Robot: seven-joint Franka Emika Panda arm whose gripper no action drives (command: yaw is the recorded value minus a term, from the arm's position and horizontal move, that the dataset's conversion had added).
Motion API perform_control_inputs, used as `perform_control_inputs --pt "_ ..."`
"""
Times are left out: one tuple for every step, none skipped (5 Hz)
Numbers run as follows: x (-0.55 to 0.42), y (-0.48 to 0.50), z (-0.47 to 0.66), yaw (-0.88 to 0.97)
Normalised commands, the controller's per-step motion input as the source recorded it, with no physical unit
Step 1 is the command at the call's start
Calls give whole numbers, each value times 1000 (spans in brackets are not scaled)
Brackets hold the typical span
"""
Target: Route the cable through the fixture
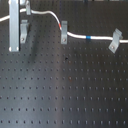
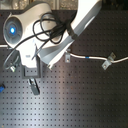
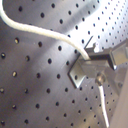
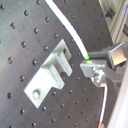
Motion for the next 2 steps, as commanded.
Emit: perform_control_inputs --pt "-387 237 68 480" --pt "-355 415 136 323"
